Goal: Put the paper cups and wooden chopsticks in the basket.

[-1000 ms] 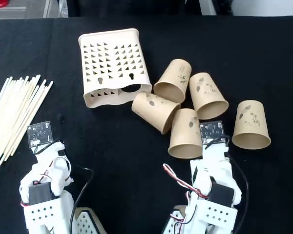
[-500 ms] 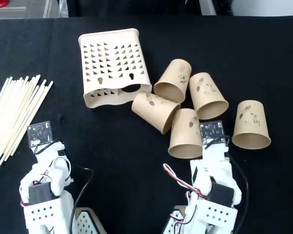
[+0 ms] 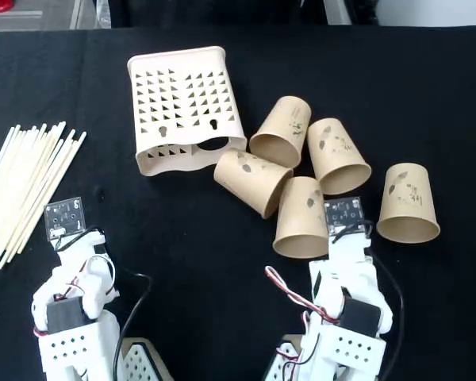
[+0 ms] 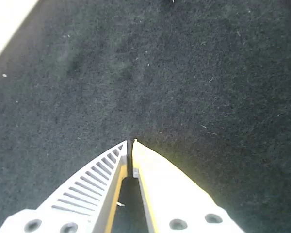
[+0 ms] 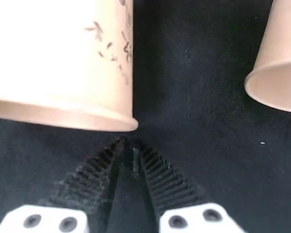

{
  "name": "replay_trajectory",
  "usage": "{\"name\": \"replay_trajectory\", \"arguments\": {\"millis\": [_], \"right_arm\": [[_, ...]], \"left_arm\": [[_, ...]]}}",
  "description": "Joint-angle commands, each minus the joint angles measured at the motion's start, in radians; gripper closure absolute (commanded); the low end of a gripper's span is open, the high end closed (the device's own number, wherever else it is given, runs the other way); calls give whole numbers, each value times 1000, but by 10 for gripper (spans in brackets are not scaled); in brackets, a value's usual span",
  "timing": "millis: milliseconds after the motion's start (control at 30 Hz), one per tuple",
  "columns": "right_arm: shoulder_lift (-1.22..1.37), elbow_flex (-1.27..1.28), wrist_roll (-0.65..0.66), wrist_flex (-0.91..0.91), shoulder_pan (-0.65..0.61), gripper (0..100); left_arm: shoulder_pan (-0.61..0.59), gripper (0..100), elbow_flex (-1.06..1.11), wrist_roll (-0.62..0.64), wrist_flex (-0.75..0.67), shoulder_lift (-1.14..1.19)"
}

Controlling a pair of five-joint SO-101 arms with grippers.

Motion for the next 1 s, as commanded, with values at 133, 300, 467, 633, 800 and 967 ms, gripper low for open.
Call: {"name": "replay_trajectory", "arguments": {"millis": [133,300,467,633,800,967], "right_arm": [[-71,-535,500,112,-3,985],[-64,-759,494,110,-132,984],[13,-829,327,12,-273,984],[415,-944,110,-80,-480,984],[676,-1144,32,-2,-566,983],[636,-1082,23,-37,-572,983]], "left_arm": [[-7,962,16,0,2,-6],[-7,962,16,0,2,-6],[-7,962,16,0,2,-6],[-7,962,16,0,2,-6],[-2,962,16,0,2,-6],[1,961,16,2,2,-6]]}}
